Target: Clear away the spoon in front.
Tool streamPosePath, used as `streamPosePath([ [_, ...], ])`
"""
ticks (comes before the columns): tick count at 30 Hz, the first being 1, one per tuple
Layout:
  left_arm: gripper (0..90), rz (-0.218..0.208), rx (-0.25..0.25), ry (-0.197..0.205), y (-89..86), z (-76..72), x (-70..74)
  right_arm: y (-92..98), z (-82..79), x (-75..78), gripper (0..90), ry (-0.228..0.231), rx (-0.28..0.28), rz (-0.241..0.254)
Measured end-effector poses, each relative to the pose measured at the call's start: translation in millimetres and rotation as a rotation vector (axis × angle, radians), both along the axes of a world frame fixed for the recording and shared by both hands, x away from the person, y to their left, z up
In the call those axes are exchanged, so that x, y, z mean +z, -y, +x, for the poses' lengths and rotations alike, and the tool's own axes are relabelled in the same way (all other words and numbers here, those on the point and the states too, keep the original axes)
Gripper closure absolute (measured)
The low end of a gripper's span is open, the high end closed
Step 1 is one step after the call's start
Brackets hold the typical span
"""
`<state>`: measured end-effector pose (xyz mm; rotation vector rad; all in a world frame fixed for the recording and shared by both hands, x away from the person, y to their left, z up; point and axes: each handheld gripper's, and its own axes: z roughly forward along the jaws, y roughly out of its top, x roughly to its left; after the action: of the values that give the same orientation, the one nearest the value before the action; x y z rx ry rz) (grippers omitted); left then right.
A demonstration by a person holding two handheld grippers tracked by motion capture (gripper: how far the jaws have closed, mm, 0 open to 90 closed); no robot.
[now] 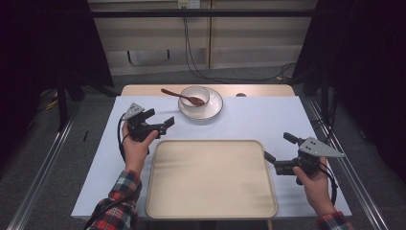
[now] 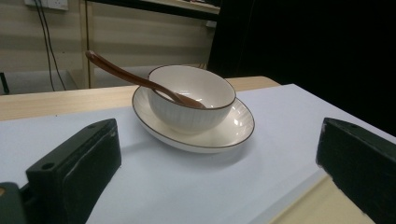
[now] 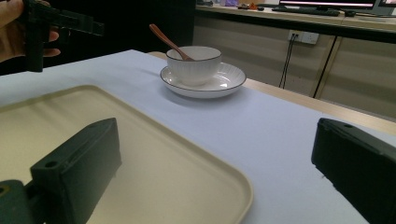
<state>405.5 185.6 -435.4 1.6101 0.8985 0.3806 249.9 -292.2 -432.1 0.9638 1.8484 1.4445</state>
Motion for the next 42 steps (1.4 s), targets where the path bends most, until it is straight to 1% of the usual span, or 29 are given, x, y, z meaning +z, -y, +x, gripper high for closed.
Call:
streamPosePath([
  [2,0.0,-0.006,0.003,0.0,0.7,2.8,-0.4,-0.2,-0.1,0.0,0.9,0.0,0.002,0.0],
  [3,0.0,0.004,0.014,-0.003,1.4,5.3,-0.7,-0.2,-0.1,0.1,0.9,0.0,0.003,0.0],
  [5,0.0,0.009,0.015,-0.01,1.8,7.7,-1.1,-0.1,-0.1,0.1,0.9,0.001,0.002,0.001],
  [8,0.0,0.01,0.012,-0.009,2.8,9.6,-1.6,0.1,-0.1,0.1,0.9,0.0,0.001,0.001],
  [9,0.0,0.014,0.027,-0.013,4.6,11.4,-1.9,0.0,-0.1,0.1,0.9,0.001,0.002,0.0],
  [10,0.0,0.014,0.027,-0.013,4.6,11.4,-1.9,0.0,-0.1,0.1,0.9,0.001,0.002,0.0],
  [11,0.0,0.004,0.031,-0.02,6.3,12.9,-2.8,-0.2,-0.5,0.0,0.9,-0.005,0.007,-0.003],
  [12,0.0,-0.013,0.022,-0.023,6.8,14.3,-3.7,-0.5,-0.7,0.1,0.9,-0.007,0.008,-0.002],
  [13,0.0,-0.013,0.022,-0.023,6.8,14.3,-3.7,-0.5,-0.7,0.1,0.9,-0.007,0.008,-0.002],
  [14,0.0,-0.023,0.043,-0.036,8.5,16.0,-4.2,-0.8,-0.4,-0.1,1.0,-0.004,0.015,-0.001],
  [16,0.0,-0.026,0.037,-0.033,8.9,18.5,-5.1,-0.7,-0.5,0.0,1.0,-0.005,0.012,-0.001],
  [18,0.0,-0.026,0.053,-0.036,11.0,20.6,-5.7,-0.5,-0.6,0.0,1.0,-0.006,0.009,-0.003],
  [20,0.0,-0.019,0.043,-0.039,10.4,21.6,-6.1,-0.5,-0.6,0.0,1.0,-0.007,0.008,-0.003],
  [22,0.0,-0.039,0.054,-0.046,13.1,24.0,-7.6,-0.6,-0.6,-0.1,1.0,-0.007,0.01,-0.003],
  [23,0.0,-0.035,0.067,-0.043,14.6,25.4,-8.2,-0.7,-0.4,-0.1,1.1,-0.005,0.013,-0.002],
  [24,0.0,-0.023,0.059,-0.045,14.2,26.6,-8.3,-0.3,-0.5,0.0,1.1,-0.007,0.013,-0.005],
  [26,0.0,-0.022,0.058,-0.043,14.8,27.9,-8.5,-0.5,-0.4,-0.2,1.1,-0.007,0.01,-0.003],
  [27,0.0,-0.033,0.071,-0.049,17.0,30.0,-8.1,-0.6,-0.4,-0.2,1.1,-0.004,0.012,-0.003],
  [29,0.0,-0.03,0.07,-0.048,17.3,31.3,-7.8,-0.8,-0.3,-0.4,1.1,-0.003,0.018,-0.003],
  [31,0.0,-0.038,0.085,-0.051,20.0,34.3,-7.3,-1.1,-0.4,-0.4,1.1,0.0,0.012,-0.008],
  [34,0.0,-0.037,0.085,-0.05,21.8,36.2,-7.2,-0.5,-0.4,-0.4,1.2,-0.002,0.013,-0.014],
  [36,0.0,-0.035,0.08,-0.05,23.3,38.2,-7.2,-0.5,-0.4,-0.4,1.2,-0.004,0.021,-0.008],
  [39,0.0,-0.033,0.09,-0.059,27.2,41.5,-7.7,-0.9,-0.4,-0.3,1.2,-0.005,0.018,-0.002],
  [42,0.0,-0.04,0.097,-0.065,29.7,44.1,-8.2,-1.4,-0.2,-0.4,1.2,0.003,0.01,-0.009],
])
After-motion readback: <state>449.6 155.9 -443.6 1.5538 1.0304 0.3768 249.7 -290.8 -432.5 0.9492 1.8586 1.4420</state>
